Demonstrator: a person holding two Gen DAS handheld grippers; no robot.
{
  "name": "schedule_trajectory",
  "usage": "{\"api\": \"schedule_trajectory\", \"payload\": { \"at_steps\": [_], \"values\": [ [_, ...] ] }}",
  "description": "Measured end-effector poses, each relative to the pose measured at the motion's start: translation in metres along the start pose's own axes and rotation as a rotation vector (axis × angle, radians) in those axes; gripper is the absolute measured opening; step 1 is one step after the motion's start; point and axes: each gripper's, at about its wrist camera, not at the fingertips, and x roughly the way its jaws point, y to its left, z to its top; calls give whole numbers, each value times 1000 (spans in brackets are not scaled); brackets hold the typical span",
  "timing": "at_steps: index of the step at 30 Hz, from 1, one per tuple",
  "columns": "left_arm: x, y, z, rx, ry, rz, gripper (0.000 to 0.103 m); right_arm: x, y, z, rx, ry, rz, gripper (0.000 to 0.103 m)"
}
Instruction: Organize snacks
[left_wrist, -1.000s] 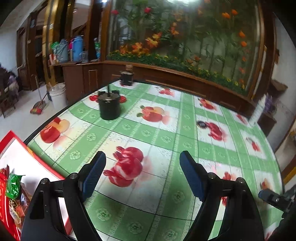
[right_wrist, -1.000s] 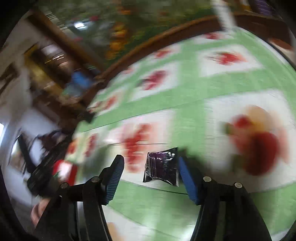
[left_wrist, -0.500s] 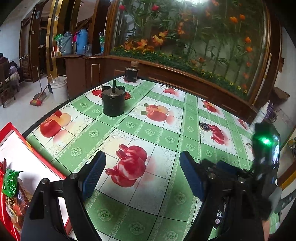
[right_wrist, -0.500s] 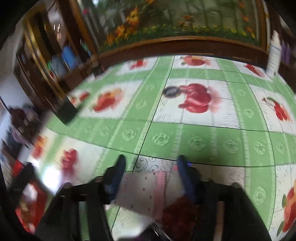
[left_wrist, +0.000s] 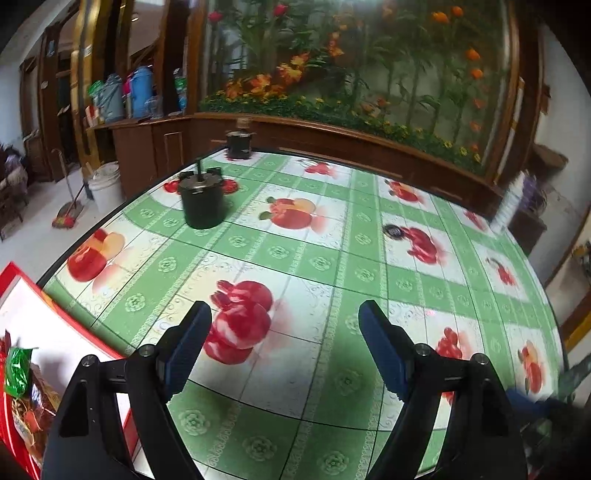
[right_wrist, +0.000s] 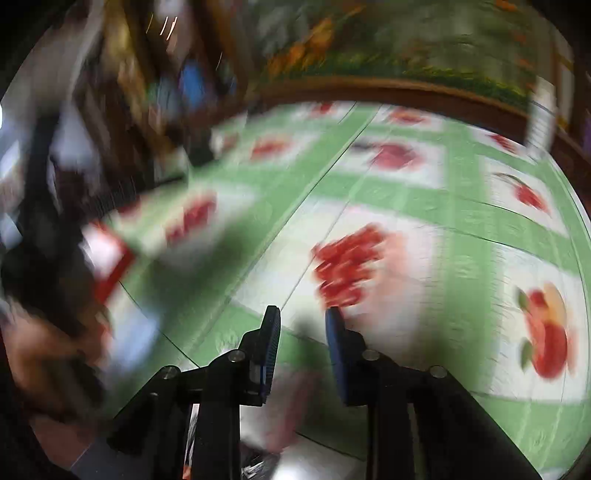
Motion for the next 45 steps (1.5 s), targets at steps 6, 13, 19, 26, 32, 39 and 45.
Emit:
{"api": "schedule_trajectory", "payload": {
  "at_steps": [6,13,19,26,32,39,45],
  "values": [
    [4,-7,-2,35,18,3,82,-23,15,-20,-218,65,128,44],
    [1,-10,-2,51,11,-2,82,-2,89,-71,-638,162,94,59],
    [-2,-14,-3,66,11,-15,82,25,64,-45,-460,77,-175,75],
    [-1,-19,-4,85,34,-42,82,2,20,-25,-253,16,-147,77],
    [-3,-28,-6,123,44,-66,82,40,25,-20,-368,57,-169,82],
    [-3,-34,-9,150,57,-76,82,49,-15,4,-186,78,-54,82],
    [0,-40,-14,183,61,-68,82,52,-8,3,-234,74,-101,54]
  ]
}}
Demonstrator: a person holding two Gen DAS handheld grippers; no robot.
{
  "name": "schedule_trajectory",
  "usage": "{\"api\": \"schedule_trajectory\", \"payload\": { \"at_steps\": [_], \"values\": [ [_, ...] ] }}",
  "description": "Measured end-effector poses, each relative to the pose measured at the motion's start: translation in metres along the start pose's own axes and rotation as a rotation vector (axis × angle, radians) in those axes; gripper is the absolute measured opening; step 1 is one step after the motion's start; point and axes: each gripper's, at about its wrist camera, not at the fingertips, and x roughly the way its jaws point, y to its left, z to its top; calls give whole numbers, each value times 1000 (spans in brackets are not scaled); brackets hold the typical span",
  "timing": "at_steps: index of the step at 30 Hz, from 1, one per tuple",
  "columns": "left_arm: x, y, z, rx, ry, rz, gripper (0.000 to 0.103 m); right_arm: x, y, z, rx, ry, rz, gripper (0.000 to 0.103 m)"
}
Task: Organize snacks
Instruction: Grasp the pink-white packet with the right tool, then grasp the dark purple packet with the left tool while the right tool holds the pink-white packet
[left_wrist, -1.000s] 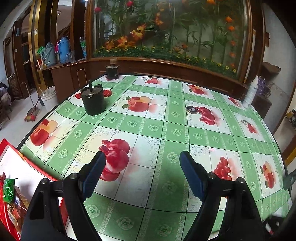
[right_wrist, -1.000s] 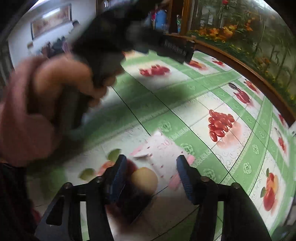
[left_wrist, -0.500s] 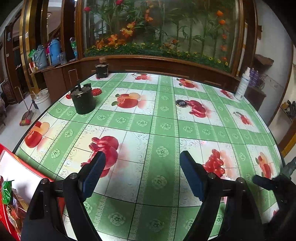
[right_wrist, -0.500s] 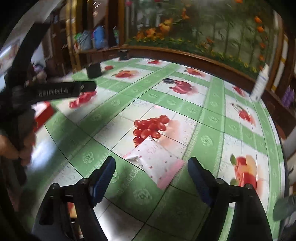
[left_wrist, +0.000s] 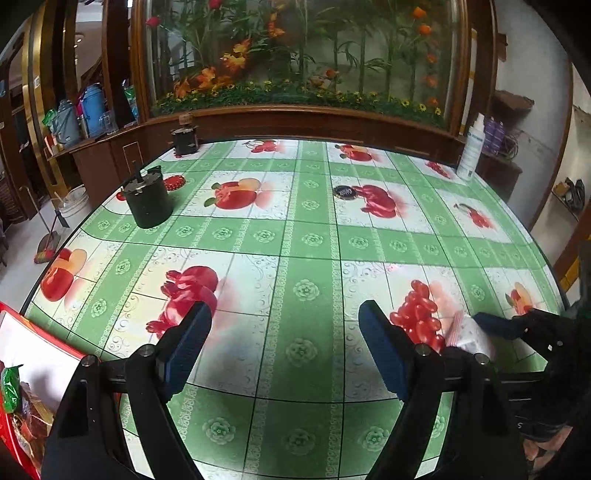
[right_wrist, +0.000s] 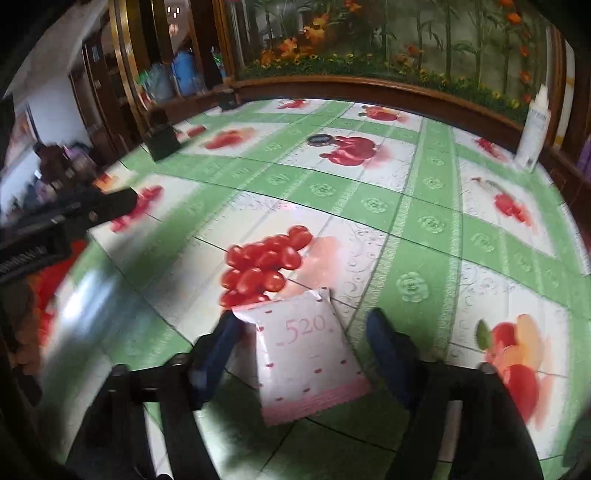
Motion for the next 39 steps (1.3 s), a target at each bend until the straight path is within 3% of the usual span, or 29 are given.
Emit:
{"api": "schedule_trajectory", "payload": {
  "at_steps": [1,2,7,9,12,20,23,27,29,36,39],
  "values": [
    [1,-2,-1,9,2,5,82,0,2,0,0,4,16,43],
    [1,-3,-2,16,2,7,82,0,3,0,-2,13,14,41],
    [-1,-8,-14,61,-6,35,82,-3,1,1,29,31,18,37],
    [-4,-9,-22,88,33,44,82,-3,-3,1,54,31,31,37],
    [-26,-6,-42,90,67,-2,82,-4,-15,0,116,19,44,37],
    [-88,-50,-99,354,156,-159,82,-9,-39,-3,272,24,114,37],
    [-98,-57,-115,406,184,-154,82,-13,-42,-5,269,48,116,37],
    [-109,-57,-124,324,260,-173,82,-20,-55,-10,280,64,56,37],
    [-115,-64,-130,325,283,-209,82,-21,-58,-10,298,60,65,37],
    [-137,-90,-138,512,187,-192,82,-20,-59,-10,291,56,67,38],
    [-139,-99,-140,634,167,-266,82,-19,-61,-10,303,55,84,38]
  ]
}}
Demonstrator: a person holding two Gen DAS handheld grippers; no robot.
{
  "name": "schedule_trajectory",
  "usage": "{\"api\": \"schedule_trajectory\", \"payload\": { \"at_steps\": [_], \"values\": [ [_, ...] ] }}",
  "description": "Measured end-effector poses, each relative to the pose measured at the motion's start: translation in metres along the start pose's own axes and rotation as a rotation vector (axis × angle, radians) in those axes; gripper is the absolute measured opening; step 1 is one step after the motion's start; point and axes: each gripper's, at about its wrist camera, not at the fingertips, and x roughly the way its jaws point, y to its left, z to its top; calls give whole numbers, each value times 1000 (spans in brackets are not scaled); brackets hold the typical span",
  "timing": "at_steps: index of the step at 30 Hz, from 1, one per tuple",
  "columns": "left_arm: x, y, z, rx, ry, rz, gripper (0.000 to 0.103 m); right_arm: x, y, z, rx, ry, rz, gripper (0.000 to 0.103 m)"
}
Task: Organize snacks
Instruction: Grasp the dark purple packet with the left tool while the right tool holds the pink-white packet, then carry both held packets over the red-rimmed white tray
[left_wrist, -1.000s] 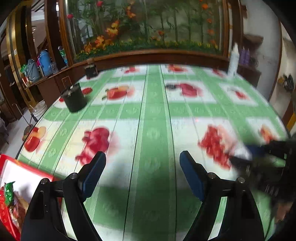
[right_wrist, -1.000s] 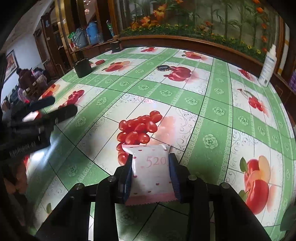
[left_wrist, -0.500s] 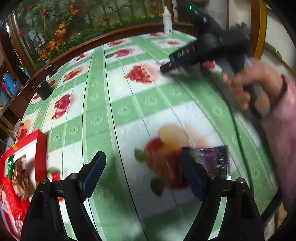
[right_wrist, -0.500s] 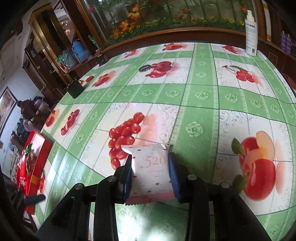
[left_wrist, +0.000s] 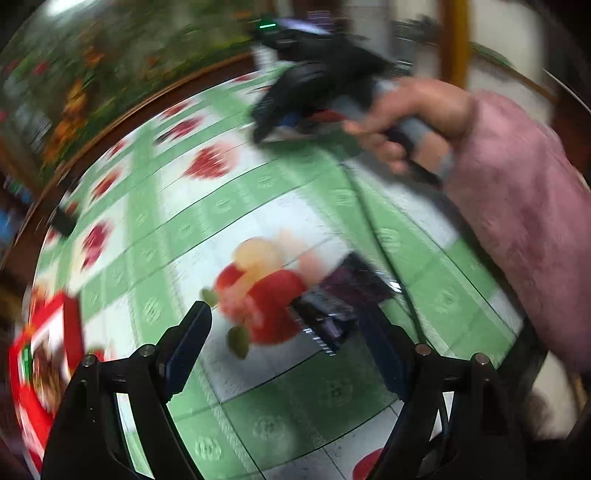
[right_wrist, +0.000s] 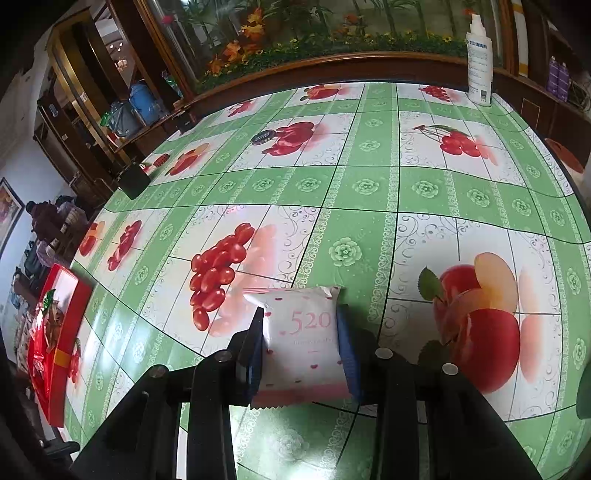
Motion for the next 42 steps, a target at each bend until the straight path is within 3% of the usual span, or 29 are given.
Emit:
{"api": "schedule_trajectory", "payload": {
  "at_steps": [5,13,20,23,25,27,34,42],
  "values": [
    [10,-10,8,200,-24,-44,82,0,-2,1,11,2,14,38],
    [28,-14,16,318,3,-164,82,0,-1,0,10,2,15,38],
    [37,-8,16,227,20,-254,81,0,1,0,3,1,7,38],
    [39,0,15,159,34,-304,62,0,1,0,-3,2,2,38],
    [36,2,15,138,33,-306,41,0,1,0,-4,1,0,38],
    [33,1,14,135,34,-301,34,1,1,0,-4,1,-1,38],
    [19,-4,4,102,25,-227,27,0,2,0,-8,0,-10,38],
    [-16,21,-10,-83,-23,-150,27,-3,-4,-4,34,-19,51,36]
  ]
}}
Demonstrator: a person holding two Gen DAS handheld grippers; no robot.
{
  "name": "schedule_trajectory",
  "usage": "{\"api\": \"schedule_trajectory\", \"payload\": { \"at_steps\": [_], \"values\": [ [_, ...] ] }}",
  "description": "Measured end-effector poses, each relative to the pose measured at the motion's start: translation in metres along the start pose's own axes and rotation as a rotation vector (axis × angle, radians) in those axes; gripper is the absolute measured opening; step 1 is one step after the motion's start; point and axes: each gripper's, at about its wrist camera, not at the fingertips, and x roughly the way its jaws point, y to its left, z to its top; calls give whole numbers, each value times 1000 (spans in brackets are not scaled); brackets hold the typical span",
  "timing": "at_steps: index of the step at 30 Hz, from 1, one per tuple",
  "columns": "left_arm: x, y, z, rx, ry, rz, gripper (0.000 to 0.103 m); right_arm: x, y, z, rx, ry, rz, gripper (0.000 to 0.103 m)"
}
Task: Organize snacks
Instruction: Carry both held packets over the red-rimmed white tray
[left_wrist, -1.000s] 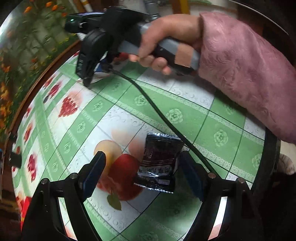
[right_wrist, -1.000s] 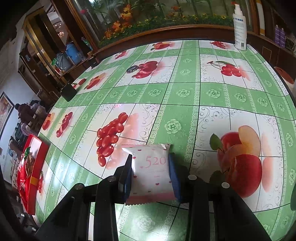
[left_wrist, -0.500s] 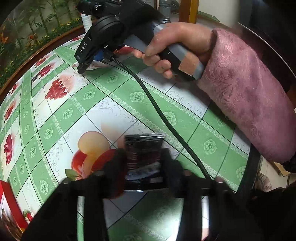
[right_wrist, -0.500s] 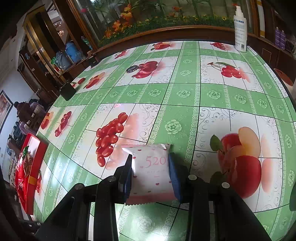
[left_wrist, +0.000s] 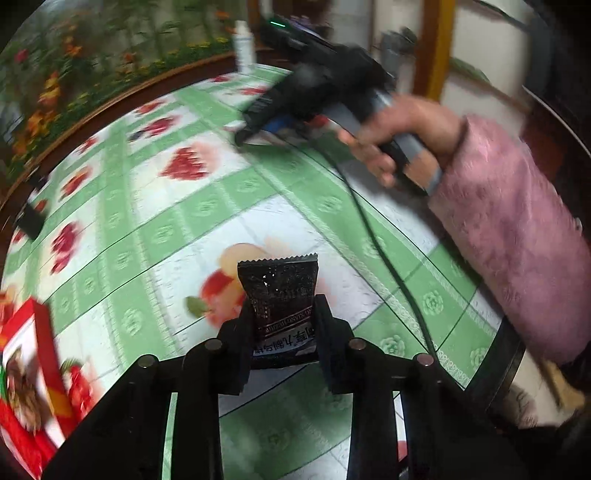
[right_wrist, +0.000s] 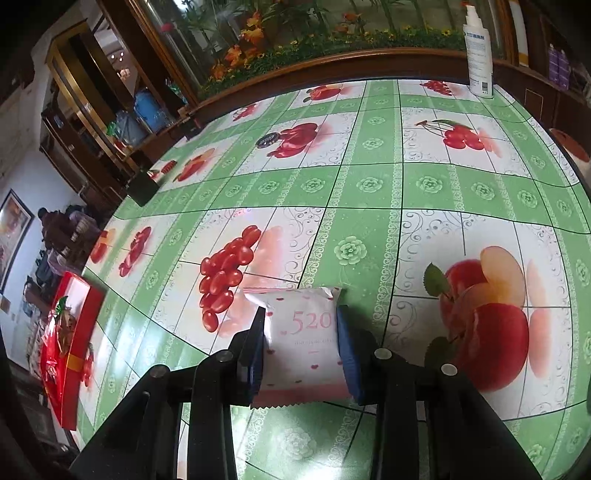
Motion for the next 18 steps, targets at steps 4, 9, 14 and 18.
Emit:
{"api": "schedule_trajectory", "payload": {
  "at_steps": [4,9,14,18],
  "values": [
    [-18,18,-4,-81,-39,11,27,-5,-2,-10,58,-21,53,36],
    [-37,34,-17,-128,-78,61,27,-24,9,-35,131,-71,92,36],
    [-54,38,-27,-130,-114,117,27,-56,39,-75,141,-153,80,35],
    [-67,34,-34,-114,-146,144,27,-77,66,-120,119,-183,65,35]
  ]
}}
